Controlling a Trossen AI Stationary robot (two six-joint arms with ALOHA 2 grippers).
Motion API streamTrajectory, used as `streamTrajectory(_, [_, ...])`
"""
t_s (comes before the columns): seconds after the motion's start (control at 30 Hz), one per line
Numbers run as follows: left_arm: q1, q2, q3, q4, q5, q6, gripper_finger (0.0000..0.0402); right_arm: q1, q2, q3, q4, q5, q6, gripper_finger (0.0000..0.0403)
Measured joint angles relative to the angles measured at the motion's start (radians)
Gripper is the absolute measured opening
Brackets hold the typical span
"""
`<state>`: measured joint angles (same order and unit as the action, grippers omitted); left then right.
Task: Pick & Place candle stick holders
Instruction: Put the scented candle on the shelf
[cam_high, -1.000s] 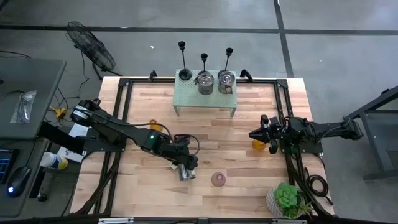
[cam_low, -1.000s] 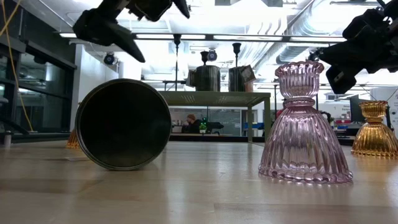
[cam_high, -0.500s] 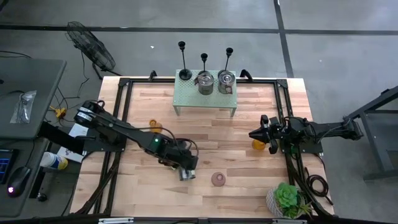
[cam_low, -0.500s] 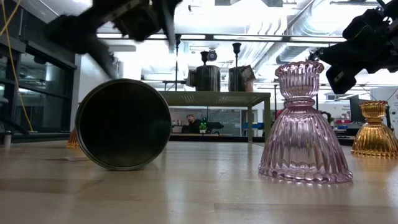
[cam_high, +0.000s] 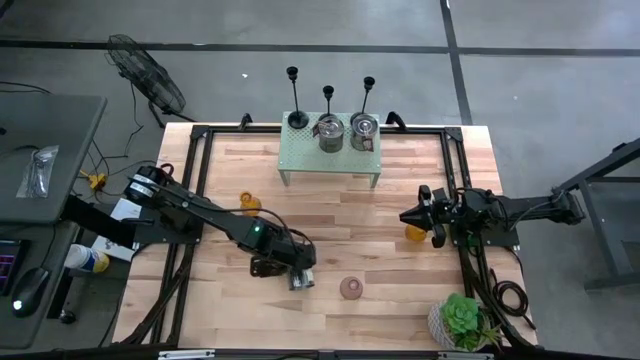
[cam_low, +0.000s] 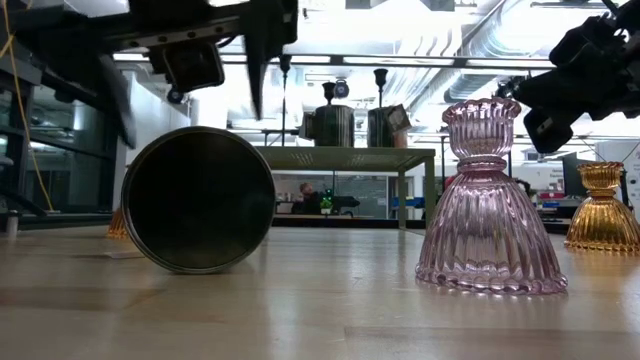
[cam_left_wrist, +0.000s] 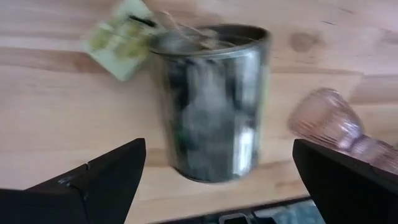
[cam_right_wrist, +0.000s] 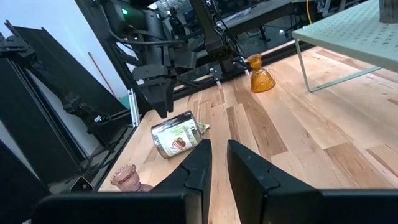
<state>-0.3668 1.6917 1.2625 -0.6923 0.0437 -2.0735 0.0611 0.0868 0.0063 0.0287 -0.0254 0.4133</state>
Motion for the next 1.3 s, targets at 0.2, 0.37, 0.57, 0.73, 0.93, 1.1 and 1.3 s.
streamTrajectory(0.2, [0.0,0.001,-0.001,-0.035,0.001,-0.019,0.04,0.0,0.008,0.0,0.002,0.0,0.0,0.0044])
streamTrajectory(0.37, [0.0,0.035,-0.001,-0.005,0.002,-0.013,0.04,0.0,0.01,0.0,0.002,-0.001,0.0,0.0044])
streamTrajectory(0.57, [0.009,0.061,-0.001,0.001,0.018,-0.008,0.04,0.0,0.011,0.0,0.003,0.0,0.0,0.0044])
streamTrajectory(0.73, [0.025,0.061,-0.001,0.017,-0.052,-0.007,0.04,0.0,0.013,0.0,0.002,0.0,0.0,0.0044])
streamTrajectory(0.93, [0.027,0.107,-0.001,0.062,-0.035,-0.007,0.04,0.0,0.014,0.0,0.003,0.0,0.0,0.0044])
streamTrajectory(1.1, [0.027,0.144,0.0,0.099,-0.012,0.035,0.04,0.0,0.018,0.0,0.001,0.0,0.0,0.0044])
streamTrajectory(1.3, [0.027,0.184,-0.001,0.121,-0.004,0.106,0.04,0.0,0.041,0.0,0.005,0.0,0.0,0.0044])
